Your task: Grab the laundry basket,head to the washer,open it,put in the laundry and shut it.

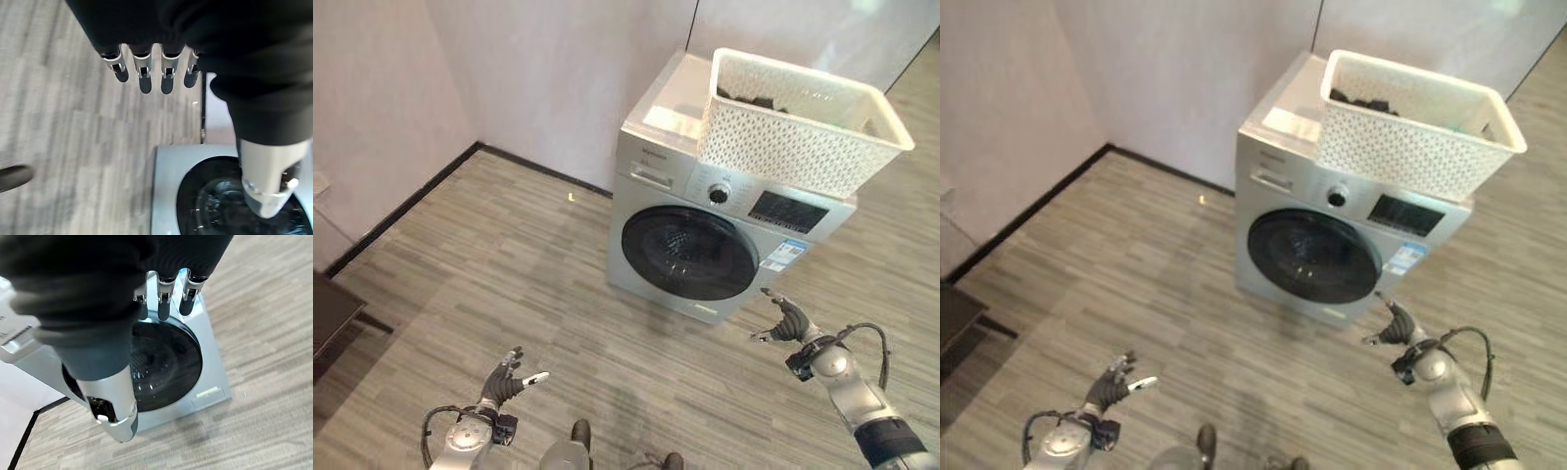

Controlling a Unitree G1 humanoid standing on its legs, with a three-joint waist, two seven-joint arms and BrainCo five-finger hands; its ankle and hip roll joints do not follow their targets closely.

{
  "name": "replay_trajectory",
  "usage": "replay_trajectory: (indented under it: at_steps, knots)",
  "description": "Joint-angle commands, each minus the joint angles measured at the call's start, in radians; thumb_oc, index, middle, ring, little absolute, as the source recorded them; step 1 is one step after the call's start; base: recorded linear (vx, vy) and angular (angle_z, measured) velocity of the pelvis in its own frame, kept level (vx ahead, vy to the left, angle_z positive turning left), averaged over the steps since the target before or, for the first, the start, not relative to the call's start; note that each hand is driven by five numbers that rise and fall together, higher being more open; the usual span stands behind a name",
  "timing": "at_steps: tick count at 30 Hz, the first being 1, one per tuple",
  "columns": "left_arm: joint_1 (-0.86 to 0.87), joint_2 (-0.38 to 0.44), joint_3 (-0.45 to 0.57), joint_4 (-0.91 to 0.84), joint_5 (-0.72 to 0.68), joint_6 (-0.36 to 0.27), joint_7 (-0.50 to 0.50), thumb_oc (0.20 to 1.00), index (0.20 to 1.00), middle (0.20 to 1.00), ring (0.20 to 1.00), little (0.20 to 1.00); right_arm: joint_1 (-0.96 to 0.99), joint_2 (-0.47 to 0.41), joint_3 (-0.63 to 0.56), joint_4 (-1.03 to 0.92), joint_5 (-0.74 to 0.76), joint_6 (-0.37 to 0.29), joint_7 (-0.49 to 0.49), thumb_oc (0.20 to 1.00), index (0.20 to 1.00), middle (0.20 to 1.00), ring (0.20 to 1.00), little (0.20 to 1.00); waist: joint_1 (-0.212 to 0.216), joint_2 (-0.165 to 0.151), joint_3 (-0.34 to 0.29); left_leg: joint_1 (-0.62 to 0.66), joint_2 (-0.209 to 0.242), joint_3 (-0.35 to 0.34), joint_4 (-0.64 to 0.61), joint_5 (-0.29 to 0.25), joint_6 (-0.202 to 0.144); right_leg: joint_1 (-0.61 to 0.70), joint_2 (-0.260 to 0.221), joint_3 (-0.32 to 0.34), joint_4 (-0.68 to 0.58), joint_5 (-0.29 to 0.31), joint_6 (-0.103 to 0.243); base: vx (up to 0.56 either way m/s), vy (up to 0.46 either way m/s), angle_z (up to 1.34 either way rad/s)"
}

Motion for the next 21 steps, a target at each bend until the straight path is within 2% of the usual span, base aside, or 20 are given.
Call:
replay_trajectory:
  at_steps: [1, 2, 6, 10, 14, 15, 16, 17, 19, 21]
  knots:
    - [-0.068, 0.007, -0.024, -0.062, -0.009, -0.042, -0.006, 1.0, 1.0, 1.0, 1.0, 1.0, -0.143, -0.108, 0.003, 0.079, -0.109, 0.0, -0.076, 1.0, 1.0, 1.0, 1.0, 1.0, 0.023, 0.033, 0.024, 0.102, 0.111, -0.07, -0.081, -0.042, -0.059, 0.021, -0.037, -0.024, 0.017, -0.041, 0.016, -0.1, -0.008, 0.26]
    - [-0.078, 0.016, -0.039, -0.071, -0.023, -0.046, -0.001, 1.0, 1.0, 1.0, 1.0, 1.0, -0.224, -0.122, 0.042, 0.143, -0.164, 0.012, -0.109, 1.0, 1.0, 1.0, 1.0, 1.0, 0.032, 0.044, 0.049, 0.076, 0.109, -0.076, -0.08, -0.035, -0.058, -0.005, -0.04, -0.025, 0.025, -0.037, 0.016, -0.13, -0.011, 0.26]
    - [-0.101, 0.029, -0.074, -0.109, -0.06, -0.063, 0.015, 1.0, 1.0, 1.0, 1.0, 1.0, -0.471, -0.114, 0.146, 0.358, -0.151, 0.031, -0.193, 1.0, 1.0, 1.0, 1.0, 1.0, 0.046, 0.075, 0.111, -0.005, 0.106, -0.085, -0.065, -0.014, -0.059, -0.088, -0.046, -0.017, 0.048, -0.03, 0.007, -0.15, 0.023, 0.04]
    - [-0.118, 0.033, -0.102, -0.124, -0.083, -0.077, 0.029, 1.0, 1.0, 1.0, 1.0, 1.0, -0.653, -0.113, 0.222, 0.538, -0.134, 0.035, -0.253, 1.0, 1.0, 1.0, 1.0, 1.0, 0.054, 0.094, 0.15, -0.059, 0.1, -0.086, -0.06, 0.002, -0.062, -0.135, -0.05, -0.015, 0.052, -0.023, 0.004, -0.06, 0.031, 0.06]
    - [-0.152, 0.024, -0.133, -0.107, -0.086, -0.092, 0.058, 1.0, 1.0, 1.0, 1.0, 1.0, -0.816, -0.144, 0.323, 0.694, -0.203, 0.052, -0.318, 1.0, 1.0, 1.0, 1.0, 1.0, 0.068, 0.106, 0.181, -0.115, 0.098, -0.081, -0.047, 0.013, -0.069, -0.179, -0.054, -0.018, 0.051, -0.018, 0.004, 0.01, 0.0, 0.01]
    - [-0.155, 0.023, -0.137, -0.105, -0.09, -0.092, 0.061, 1.0, 1.0, 1.0, 1.0, 1.0, -0.832, -0.158, 0.336, 0.717, -0.219, 0.058, -0.331, 1.0, 1.0, 1.0, 1.0, 1.0, 0.073, 0.112, 0.179, -0.107, 0.103, -0.088, -0.052, -0.002, -0.079, -0.172, -0.05, -0.014, 0.052, -0.036, 0.011, 0.0, 0.0, 0.0]
    - [-0.157, 0.022, -0.137, -0.105, -0.09, -0.093, 0.061, 1.0, 1.0, 1.0, 1.0, 1.0, -0.835, -0.159, 0.338, 0.72, -0.219, 0.057, -0.332, 1.0, 1.0, 1.0, 1.0, 1.0, 0.071, 0.113, 0.185, -0.119, 0.098, -0.083, -0.049, 0.016, -0.073, -0.181, -0.056, -0.024, 0.054, -0.021, 0.005, 0.09, -0.032, 0.08]
    - [-0.161, 0.022, -0.138, -0.101, -0.09, -0.093, 0.065, 1.0, 1.0, 1.0, 1.0, 1.0, -0.846, -0.17, 0.341, 0.736, -0.225, 0.061, -0.335, 1.0, 1.0, 1.0, 1.0, 1.0, 0.072, 0.118, 0.181, -0.109, 0.104, -0.087, -0.056, 0.002, -0.083, -0.173, -0.05, -0.018, 0.055, -0.039, 0.011, 0.03, -0.002, 0.16]
    - [-0.177, 0.012, -0.138, -0.073, -0.082, -0.088, 0.074, 1.0, 1.0, 1.0, 1.0, 1.0, -0.865, -0.207, 0.334, 0.7, -0.242, 0.081, -0.352, 1.0, 1.0, 1.0, 1.0, 1.0, 0.057, 0.119, 0.18, -0.117, 0.098, -0.075, -0.078, 0.031, -0.081, -0.184, -0.056, -0.032, 0.053, -0.023, 0.006, 0.0, 0.016, 0.13]
    - [-0.179, 0.006, -0.137, -0.059, -0.078, -0.087, 0.077, 1.0, 1.0, 1.0, 1.0, 1.0, -0.856, -0.219, 0.323, 0.668, -0.243, 0.087, -0.361, 1.0, 1.0, 1.0, 1.0, 1.0, 0.05, 0.117, 0.179, -0.115, 0.099, -0.072, -0.082, 0.032, -0.082, -0.185, -0.055, -0.032, 0.054, -0.025, 0.006, -0.02, 0.012, 0.02]
